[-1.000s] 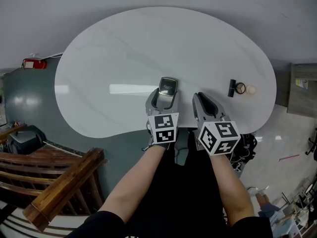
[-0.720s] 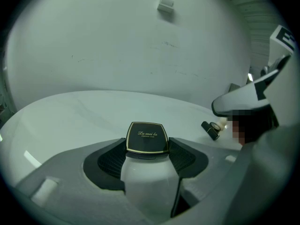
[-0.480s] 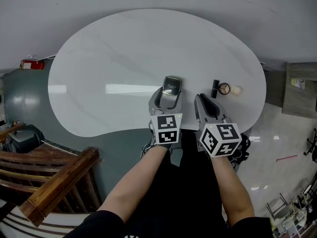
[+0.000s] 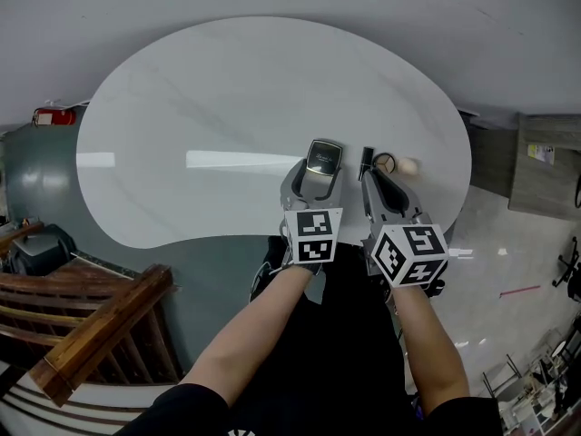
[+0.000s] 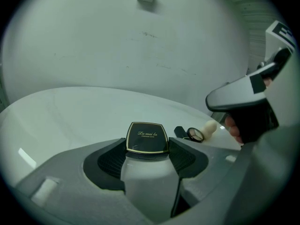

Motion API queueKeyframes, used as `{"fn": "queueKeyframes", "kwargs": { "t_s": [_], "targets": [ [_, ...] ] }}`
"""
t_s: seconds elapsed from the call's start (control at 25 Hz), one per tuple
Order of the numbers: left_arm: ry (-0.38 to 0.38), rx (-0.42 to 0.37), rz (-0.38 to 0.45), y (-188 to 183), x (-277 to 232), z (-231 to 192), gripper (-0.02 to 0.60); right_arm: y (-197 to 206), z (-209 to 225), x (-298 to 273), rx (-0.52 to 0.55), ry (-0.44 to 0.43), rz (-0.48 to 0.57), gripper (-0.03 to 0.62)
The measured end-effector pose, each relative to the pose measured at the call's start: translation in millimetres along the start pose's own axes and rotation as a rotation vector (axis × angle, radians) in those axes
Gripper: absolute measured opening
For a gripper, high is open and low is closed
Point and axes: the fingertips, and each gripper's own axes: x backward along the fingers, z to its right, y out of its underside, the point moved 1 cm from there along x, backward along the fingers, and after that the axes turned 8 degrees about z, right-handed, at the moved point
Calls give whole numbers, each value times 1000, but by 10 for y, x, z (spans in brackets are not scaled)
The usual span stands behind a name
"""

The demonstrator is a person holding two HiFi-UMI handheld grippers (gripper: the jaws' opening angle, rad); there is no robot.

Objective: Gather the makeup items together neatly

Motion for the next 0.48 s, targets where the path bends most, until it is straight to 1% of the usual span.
{"fn": "queueKeyframes", "kwargs": {
  "t_s": [0.2, 0.48],
  "targets": [
    [-13, 15, -14, 37, -110, 130, 291, -41, 191, 38, -2, -2, -4, 55],
    [-38, 28, -20, 80, -184, 234, 293, -61, 339, 70, -8, -10, -6, 55]
  ]
}}
